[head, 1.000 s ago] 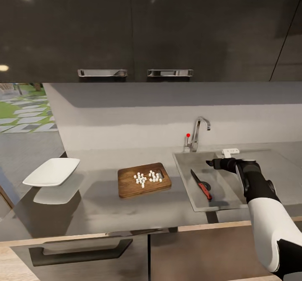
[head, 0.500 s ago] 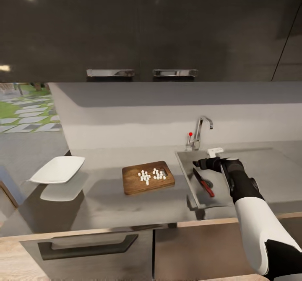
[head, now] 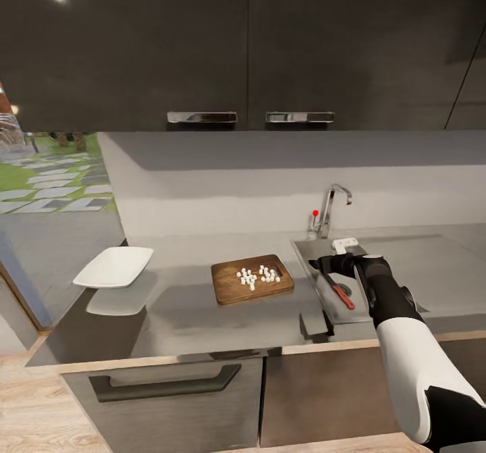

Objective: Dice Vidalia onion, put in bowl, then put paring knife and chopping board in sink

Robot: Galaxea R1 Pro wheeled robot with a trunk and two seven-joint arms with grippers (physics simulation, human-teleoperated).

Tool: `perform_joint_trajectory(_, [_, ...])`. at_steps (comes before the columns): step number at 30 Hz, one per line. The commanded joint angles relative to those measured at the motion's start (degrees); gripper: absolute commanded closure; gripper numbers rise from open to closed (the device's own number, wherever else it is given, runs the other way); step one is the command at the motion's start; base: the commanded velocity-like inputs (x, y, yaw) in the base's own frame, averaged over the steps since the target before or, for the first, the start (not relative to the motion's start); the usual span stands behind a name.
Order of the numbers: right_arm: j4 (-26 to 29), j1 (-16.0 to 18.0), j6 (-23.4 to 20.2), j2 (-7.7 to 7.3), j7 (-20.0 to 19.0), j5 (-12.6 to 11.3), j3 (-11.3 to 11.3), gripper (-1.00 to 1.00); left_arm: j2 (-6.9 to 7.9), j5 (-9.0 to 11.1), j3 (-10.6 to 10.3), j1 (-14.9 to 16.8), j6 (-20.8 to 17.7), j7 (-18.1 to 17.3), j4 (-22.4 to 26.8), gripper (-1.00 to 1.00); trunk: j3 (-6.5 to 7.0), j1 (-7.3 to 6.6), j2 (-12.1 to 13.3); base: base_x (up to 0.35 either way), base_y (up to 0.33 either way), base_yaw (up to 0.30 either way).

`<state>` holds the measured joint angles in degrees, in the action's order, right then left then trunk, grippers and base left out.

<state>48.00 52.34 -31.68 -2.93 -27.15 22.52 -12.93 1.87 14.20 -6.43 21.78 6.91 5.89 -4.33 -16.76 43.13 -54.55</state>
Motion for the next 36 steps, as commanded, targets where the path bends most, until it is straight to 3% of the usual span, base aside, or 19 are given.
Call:
perform_joint_trajectory(1, [0.08, 0.05, -0.13, 0.03, -0.54, 0.6, -0.17, -1.0, -0.03, 0.48, -0.48, 0.1, 0.39, 0.0, -0.24, -1.0, -0.07, 0.01, -0.05, -0.002, 0.003, 0.0])
perform_joint_trajectory(9, [-0.03, 0.05, -0.13, 0.08, -0.53, 0.55, -0.11, -1.0, -0.03, 0.48, -0.43, 0.1, 0.47, 0.0, -0.24, -1.0, -0.07, 0.01, -0.05, 0.013, 0.003, 0.0])
perform_joint_trajectory(28, [-0.22, 0.05, -0.05, 0.71, -0.45, 0.52, -0.09, -1.0, -0.03, 0.48, -0.51, 0.1, 0.39, 0.0, -0.24, -1.0, -0.07, 0.01, -0.05, 0.189, 0.036, 0.0])
perform_joint_trajectory(36, [-1.09, 0.05, -0.05, 2.42, 0.53, 0.59, 0.1, -1.0, -0.04, 0.48, -0.51, 0.1, 0.39, 0.0, -0.24, -1.0, -0.07, 0.01, -0.05, 0.003, 0.0, 0.0])
